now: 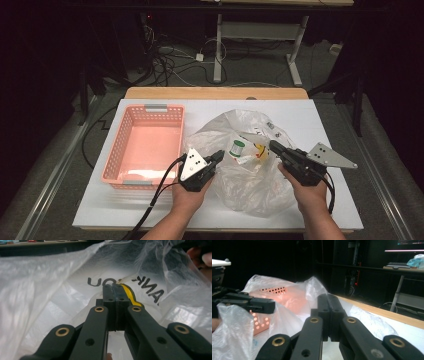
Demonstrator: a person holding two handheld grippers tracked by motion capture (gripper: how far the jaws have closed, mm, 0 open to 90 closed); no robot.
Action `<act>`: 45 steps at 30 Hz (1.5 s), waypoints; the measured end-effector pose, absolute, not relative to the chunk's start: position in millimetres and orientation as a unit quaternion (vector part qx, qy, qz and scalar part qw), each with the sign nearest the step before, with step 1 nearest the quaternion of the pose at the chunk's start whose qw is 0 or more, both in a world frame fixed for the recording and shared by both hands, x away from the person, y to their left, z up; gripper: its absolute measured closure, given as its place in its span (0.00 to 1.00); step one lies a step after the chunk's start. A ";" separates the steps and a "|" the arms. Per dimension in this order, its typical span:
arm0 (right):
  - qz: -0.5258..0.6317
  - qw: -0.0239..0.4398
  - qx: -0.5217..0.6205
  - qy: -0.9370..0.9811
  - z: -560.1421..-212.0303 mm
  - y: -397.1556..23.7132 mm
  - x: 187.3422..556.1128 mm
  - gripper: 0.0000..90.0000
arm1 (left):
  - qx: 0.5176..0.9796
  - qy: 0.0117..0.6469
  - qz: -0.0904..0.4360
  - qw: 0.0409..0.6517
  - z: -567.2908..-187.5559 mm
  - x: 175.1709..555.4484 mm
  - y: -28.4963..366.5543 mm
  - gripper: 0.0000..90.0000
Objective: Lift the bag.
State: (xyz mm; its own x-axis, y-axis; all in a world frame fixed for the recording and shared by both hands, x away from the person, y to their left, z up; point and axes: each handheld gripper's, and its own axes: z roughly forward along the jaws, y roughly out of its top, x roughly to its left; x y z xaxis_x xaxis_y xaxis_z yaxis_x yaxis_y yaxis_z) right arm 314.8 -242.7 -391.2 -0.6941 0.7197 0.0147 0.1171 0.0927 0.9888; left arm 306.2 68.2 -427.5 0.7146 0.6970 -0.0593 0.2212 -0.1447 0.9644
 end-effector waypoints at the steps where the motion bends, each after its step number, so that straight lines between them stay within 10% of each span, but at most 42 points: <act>1: 0.601 0.252 0.301 0.696 -391.2 -242.0 313.8 1.00 | 0.726 0.314 0.208 0.576 -426.0 306.9 68.2 0.98; 45: 0.662 0.359 0.297 0.587 -289.7 -242.1 345.8 1.00 | 0.678 0.249 0.301 0.623 -281.3 350.5 44.3 0.98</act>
